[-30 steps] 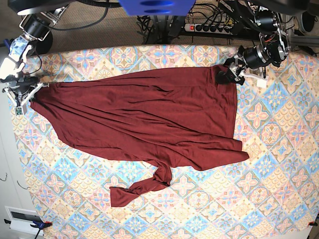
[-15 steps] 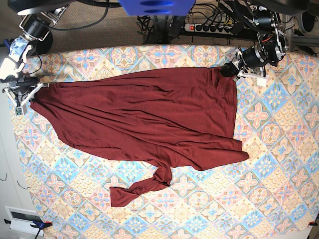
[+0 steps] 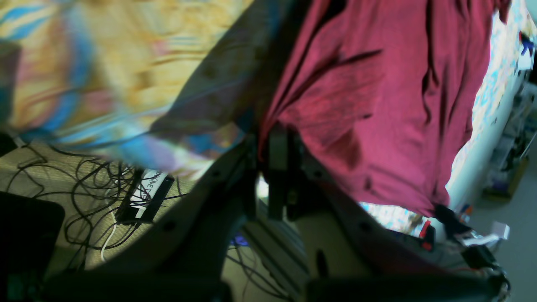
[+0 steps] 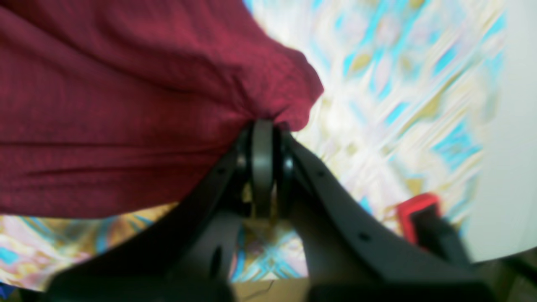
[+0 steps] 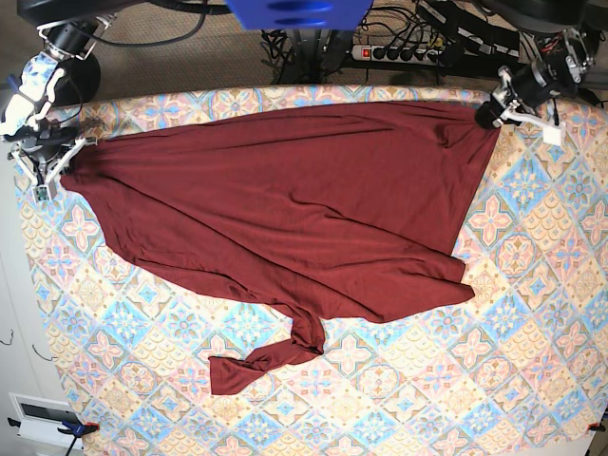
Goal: Layout the t-shirt on the table in an organized manner, then fold the t-shirt properly
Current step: 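Lift the held collar edge with both grippers and pull it taut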
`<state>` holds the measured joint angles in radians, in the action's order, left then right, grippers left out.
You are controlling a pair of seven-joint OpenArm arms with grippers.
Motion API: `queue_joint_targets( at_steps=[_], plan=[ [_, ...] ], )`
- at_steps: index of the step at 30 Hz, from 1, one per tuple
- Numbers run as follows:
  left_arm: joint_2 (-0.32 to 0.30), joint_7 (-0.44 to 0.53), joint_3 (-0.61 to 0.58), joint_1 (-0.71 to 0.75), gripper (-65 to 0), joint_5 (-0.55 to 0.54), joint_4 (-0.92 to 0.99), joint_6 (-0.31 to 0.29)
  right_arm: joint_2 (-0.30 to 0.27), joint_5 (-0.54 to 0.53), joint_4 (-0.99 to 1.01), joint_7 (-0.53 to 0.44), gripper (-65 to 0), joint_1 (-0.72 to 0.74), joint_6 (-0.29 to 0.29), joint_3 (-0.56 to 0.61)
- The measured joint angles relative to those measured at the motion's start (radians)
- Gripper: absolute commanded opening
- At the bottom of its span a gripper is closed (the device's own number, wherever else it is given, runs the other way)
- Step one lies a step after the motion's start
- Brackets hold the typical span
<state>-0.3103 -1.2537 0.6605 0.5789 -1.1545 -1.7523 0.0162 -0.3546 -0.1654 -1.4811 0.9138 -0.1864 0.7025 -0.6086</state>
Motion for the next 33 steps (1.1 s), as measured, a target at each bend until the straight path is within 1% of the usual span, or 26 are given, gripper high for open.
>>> queue_joint_targets(
  at_steps=[3, 6, 8, 10, 15, 19, 21, 25, 28, 30, 33],
  plan=[
    [-0.006, 0.0, 0.041, 0.032, -65.0, 0.004, 0.001, -0.002, 0.011, -0.019, -0.082, 0.015, -64.3, -0.061, 0.002, 0.005],
    [-0.038, -0.01, 0.043, 0.045, -65.0, 0.002, 0.002, -0.006, 0.021, -0.003, -0.137, 0.049, -64.3, -0.131, 0.002, 0.002],
    [-0.042, 0.001, 0.048, 0.043, -65.0, -0.005, 0.002, -0.006, 0.036, 0.002, -0.158, 0.056, -64.3, -0.143, 0.0, 0.001],
    [-0.038, -0.009, 0.071, 0.044, -65.0, -0.022, 0.002, -0.006, 0.041, -0.007, -0.168, 0.043, -64.3, -0.138, 0.003, 0.004],
    [-0.042, -0.055, 0.163, 0.027, -65.0, -0.118, 0.002, -0.006, 0.037, -0.015, -0.172, 0.042, -64.3, -0.133, 0.003, 0.005],
    [-0.042, -0.055, 0.171, -0.028, -65.0, -0.201, 0.003, -0.006, 0.039, -0.011, -0.171, 0.043, -64.3, -0.132, 0.003, 0.004],
    [-0.041, -0.056, 0.172, -0.046, -65.0, -0.217, 0.003, -0.006, 0.039, -0.01, -0.171, 0.043, -64.3, -0.13, 0.003, 0.003],
    [-0.031, -0.058, 0.174, -0.08, -65.0, -0.216, 0.006, -0.003, 0.039, -0.008, -0.171, 0.044, -64.3, -0.13, 0.003, 0.002],
    [0.0, -0.056, 0.182, -0.111, -65.0, -0.22, 0.006, -0.003, 0.039, -0.008, -0.171, 0.044, -64.3, -0.13, 0.003, 0.001],
    [0.001, -0.056, 0.182, -0.123, -65.0, -0.221, 0.006, -0.003, 0.039, -0.008, -0.171, 0.044, -64.3, -0.13, 0.003, 0.001],
    [0.024, -0.052, 0.19, -0.141, -65.0, -0.223, 0.006, -0.002, 0.039, -0.008, -0.172, 0.044, -64.3, -0.13, 0.003, 0.0]
  ],
)
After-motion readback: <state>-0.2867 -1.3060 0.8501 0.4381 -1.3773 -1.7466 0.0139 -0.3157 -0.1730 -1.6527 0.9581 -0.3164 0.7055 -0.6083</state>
